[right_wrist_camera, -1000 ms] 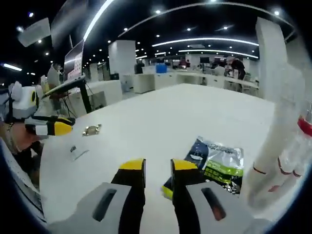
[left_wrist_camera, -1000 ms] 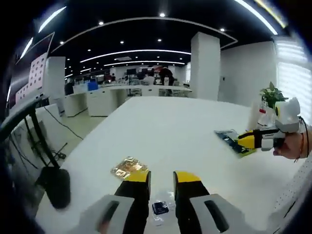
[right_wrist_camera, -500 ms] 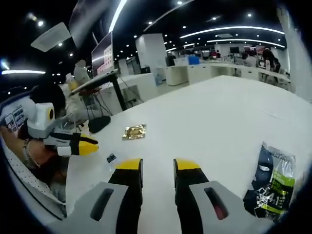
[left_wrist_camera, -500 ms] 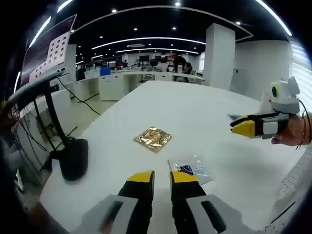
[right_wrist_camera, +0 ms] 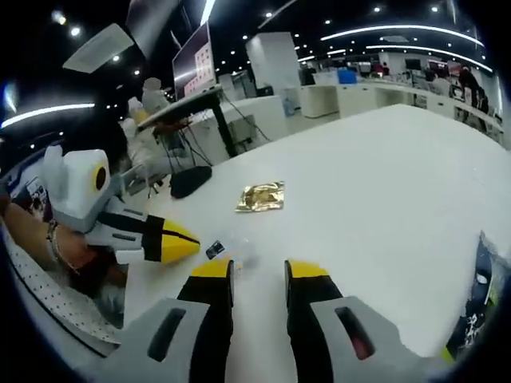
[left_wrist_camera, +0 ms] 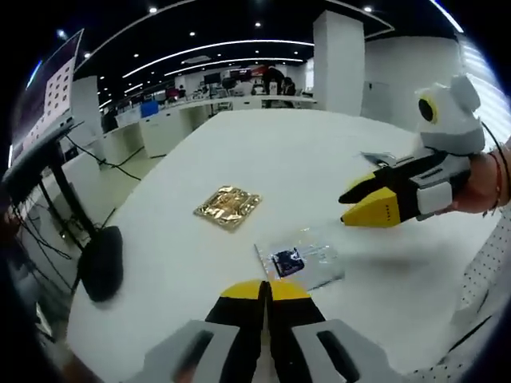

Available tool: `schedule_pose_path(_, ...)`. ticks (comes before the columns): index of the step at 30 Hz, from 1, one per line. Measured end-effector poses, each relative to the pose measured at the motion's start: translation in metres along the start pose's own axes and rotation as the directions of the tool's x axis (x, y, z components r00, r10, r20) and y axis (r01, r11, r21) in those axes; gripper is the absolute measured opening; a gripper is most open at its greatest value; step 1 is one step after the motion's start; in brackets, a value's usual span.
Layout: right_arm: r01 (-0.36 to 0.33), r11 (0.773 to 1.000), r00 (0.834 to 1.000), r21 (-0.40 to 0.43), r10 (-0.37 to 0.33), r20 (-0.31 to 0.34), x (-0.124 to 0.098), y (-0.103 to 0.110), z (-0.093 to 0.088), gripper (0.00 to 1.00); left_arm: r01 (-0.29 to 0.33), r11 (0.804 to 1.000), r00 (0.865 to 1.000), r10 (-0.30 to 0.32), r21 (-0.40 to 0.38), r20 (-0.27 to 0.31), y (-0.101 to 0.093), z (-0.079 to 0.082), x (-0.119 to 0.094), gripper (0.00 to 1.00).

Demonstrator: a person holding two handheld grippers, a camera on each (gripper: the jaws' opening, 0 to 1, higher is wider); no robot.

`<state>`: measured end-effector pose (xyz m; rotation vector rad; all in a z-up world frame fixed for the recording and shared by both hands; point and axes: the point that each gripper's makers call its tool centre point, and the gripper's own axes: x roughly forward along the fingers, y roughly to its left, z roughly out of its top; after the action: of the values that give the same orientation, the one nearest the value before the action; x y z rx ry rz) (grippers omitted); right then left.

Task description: Arrange the skincare products in the storage area until every visible bottle or jar stands upright without overlapping.

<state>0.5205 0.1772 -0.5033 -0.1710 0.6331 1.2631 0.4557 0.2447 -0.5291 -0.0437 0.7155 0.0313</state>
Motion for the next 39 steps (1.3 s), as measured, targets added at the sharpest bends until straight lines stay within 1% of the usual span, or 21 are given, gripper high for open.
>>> schedule_pose_path(1,-0.014,1.000,1.000,-0.006,0.014,-0.017,0.004,0.004,-0.003,0.25,-0.005,1.000,1.000,0.005,0.002,-0.016,0.001,-0.003,-0.002,0.01)
schedule_pose_path(3,-0.021,1.000,0.999,-0.007,0.021,-0.029,0.007,0.006,-0.004,0.24,-0.001,1.000,1.000,0.001,0.008,-0.008,0.001,-0.001,-0.001,0.00)
schedule_pose_path(6,-0.055,0.998,0.998,0.032,0.056,-0.013,0.009,0.015,0.001,0.24,0.003,1.000,1.000,-0.003,0.029,-0.007,0.001,-0.001,0.000,0.00)
schedule_pose_path(11,-0.034,0.999,0.994,0.020,0.036,-0.100,0.013,0.013,-0.014,0.23,0.007,0.999,1.000,-0.007,0.033,-0.006,0.002,-0.001,0.002,0.00)
schedule_pose_path(12,-0.032,0.999,0.994,0.025,0.034,-0.107,0.014,0.012,-0.015,0.22,0.008,0.999,1.000,-0.008,0.034,-0.005,0.002,-0.001,0.002,0.00)
schedule_pose_path(13,-0.029,0.999,0.995,0.027,0.031,-0.093,0.014,0.011,-0.013,0.22,0.011,0.999,1.000,-0.011,0.033,-0.005,0.003,0.000,0.002,0.00)
schedule_pose_path(15,-0.029,0.999,0.995,0.033,0.032,-0.096,0.014,0.013,-0.012,0.23,0.021,1.000,1.000,-0.021,-0.002,-0.023,0.004,0.000,0.001,0.00)
schedule_pose_path(16,-0.033,0.999,0.994,0.026,0.035,-0.100,0.014,0.014,-0.012,0.23,0.030,0.998,0.999,-0.029,-0.054,0.026,0.005,0.008,-0.001,0.00)
schedule_pose_path(17,-0.034,0.999,0.994,0.022,0.036,-0.104,0.014,0.015,-0.013,0.23,0.058,0.995,0.995,-0.050,-0.086,0.090,0.003,0.019,-0.005,0.00)
schedule_pose_path(18,-0.034,0.999,0.993,0.021,0.036,-0.108,0.014,0.016,-0.014,0.23,0.077,0.992,0.993,-0.067,-0.098,0.100,0.002,0.023,-0.008,0.00)
schedule_pose_path(20,-0.032,0.999,0.994,0.022,0.034,-0.100,0.013,0.015,-0.014,0.22,0.077,0.994,0.995,-0.072,-0.082,0.067,0.002,0.021,-0.008,0.00)
schedule_pose_path(21,-0.031,0.999,0.995,0.031,0.034,-0.099,0.013,0.016,-0.014,0.22,0.078,0.995,0.996,-0.077,-0.057,0.035,0.000,0.017,-0.007,0.00)
schedule_pose_path(23,-0.024,0.999,0.995,0.029,0.027,-0.098,0.013,0.015,-0.013,0.21,0.074,0.997,0.997,-0.073,-0.030,0.010,-0.002,0.012,-0.003,0.00)
schedule_pose_path(25,-0.021,1.000,0.995,0.020,0.023,-0.101,0.013,0.015,-0.013,0.21,0.078,0.997,0.997,-0.078,-0.028,0.001,-0.004,0.010,-0.002,0.00)
schedule_pose_path(26,-0.021,1.000,0.994,0.011,0.022,-0.104,0.013,0.015,-0.013,0.21,0.085,0.996,0.996,-0.085,-0.024,-0.015,-0.006,0.007,-0.001,0.00)
schedule_pose_path(29,-0.018,1.000,0.995,0.011,0.020,-0.103,0.014,0.015,-0.013,0.20,0.082,0.996,0.993,-0.080,0.021,-0.091,-0.007,-0.007,0.001,0.00)
schedule_pose_path(30,-0.016,1.000,0.995,0.019,0.018,-0.101,0.014,0.015,-0.013,0.20,0.097,0.995,0.995,-0.097,0.034,-0.007,-0.011,0.006,0.003,0.00)
schedule_pose_path(31,-0.015,1.000,0.995,0.023,0.017,-0.098,0.014,0.014,-0.013,0.20,0.099,0.994,0.995,-0.098,0.041,-0.033,-0.012,0.000,-0.005,0.00)
schedule_pose_path(32,-0.013,0.999,0.995,0.033,0.016,-0.094,0.014,0.014,-0.012,0.20,0.095,0.995,0.995,-0.094,0.037,-0.041,-0.011,-0.001,-0.007,0.00)
schedule_pose_path(36,-0.011,0.998,0.996,0.066,0.016,-0.085,0.015,0.014,-0.012,0.20,0.106,0.994,0.994,-0.105,0.033,-0.042,-0.010,-0.001,-0.009,0.00)
schedule_pose_path(39,-0.044,0.992,0.994,0.115,0.055,-0.093,0.020,0.021,-0.014,0.17,0.106,0.993,0.994,-0.105,0.045,-0.036,-0.010,-0.001,-0.010,0.00)
